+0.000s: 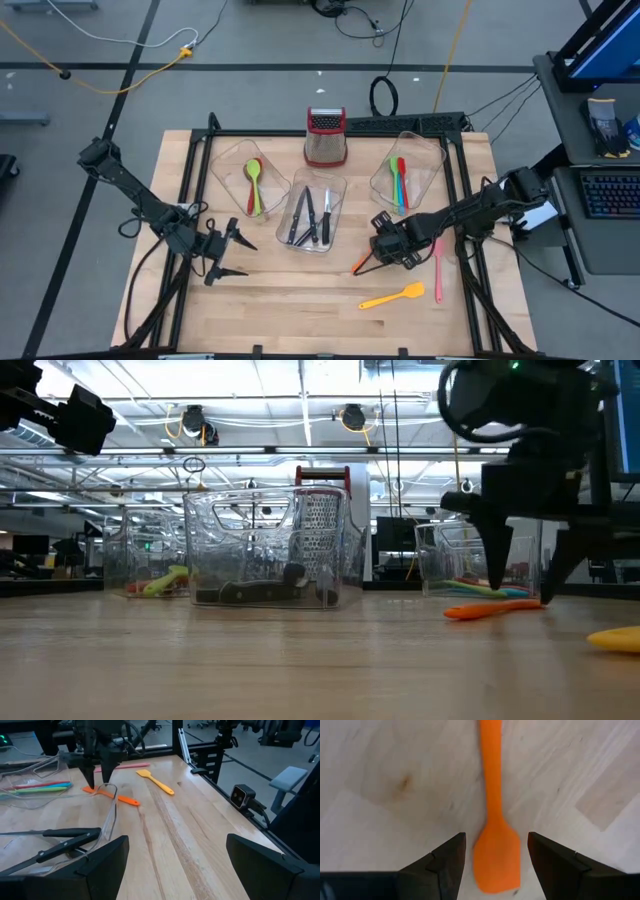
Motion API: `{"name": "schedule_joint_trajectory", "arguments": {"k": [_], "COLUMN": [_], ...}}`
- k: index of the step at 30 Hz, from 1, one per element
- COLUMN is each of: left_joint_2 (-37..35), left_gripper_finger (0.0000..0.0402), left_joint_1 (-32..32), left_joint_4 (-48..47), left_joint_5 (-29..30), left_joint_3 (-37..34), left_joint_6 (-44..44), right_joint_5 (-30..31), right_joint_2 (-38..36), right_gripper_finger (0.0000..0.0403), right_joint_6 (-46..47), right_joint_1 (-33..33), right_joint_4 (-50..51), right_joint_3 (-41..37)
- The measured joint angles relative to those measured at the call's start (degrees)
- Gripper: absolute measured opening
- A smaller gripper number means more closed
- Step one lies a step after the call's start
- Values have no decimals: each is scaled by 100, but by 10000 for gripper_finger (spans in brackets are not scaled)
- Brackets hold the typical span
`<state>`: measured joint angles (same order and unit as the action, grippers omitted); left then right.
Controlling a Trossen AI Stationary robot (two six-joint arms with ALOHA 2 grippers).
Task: Pick & Place Kitchen Items
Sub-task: Put the orange spatula on the right transparent bin
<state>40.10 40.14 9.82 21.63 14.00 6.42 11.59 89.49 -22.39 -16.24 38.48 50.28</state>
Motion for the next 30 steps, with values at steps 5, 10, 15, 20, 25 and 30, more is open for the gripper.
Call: {"name": "schedule_joint_trajectory", "arguments": {"k": [5, 10, 15, 20, 25, 30], "left_joint_2": [0, 2, 0, 2, 2, 1], "left_gripper_finger": [335, 335, 335, 335, 335, 335], "left_joint_1": [0, 0, 0, 0, 0, 0], "left_joint_4": [-7, -18, -39, -66, -63, -61], "left_joint_5": [4, 1, 1, -2, -5, -7], "left_joint_3": [0, 0, 0, 0, 0, 0], "left_joint_6": [10, 21, -11, -8, 3, 9], "right_joint_5": [-401, -794, -875, -984, -1100, -1134], "right_joint_2": [433, 909, 1250, 1279, 1270, 1264], "right_gripper_finger": [210, 210, 193, 147, 100, 63], "right_joint_6": [-399, -609, -544, -533, -529, -515], "right_joint_1": [214, 331, 397, 393, 388, 372], "right_joint_4": [-295, -3, 426, 465, 448, 374], "right_joint_3": [31, 22, 47, 52, 37, 28]}}
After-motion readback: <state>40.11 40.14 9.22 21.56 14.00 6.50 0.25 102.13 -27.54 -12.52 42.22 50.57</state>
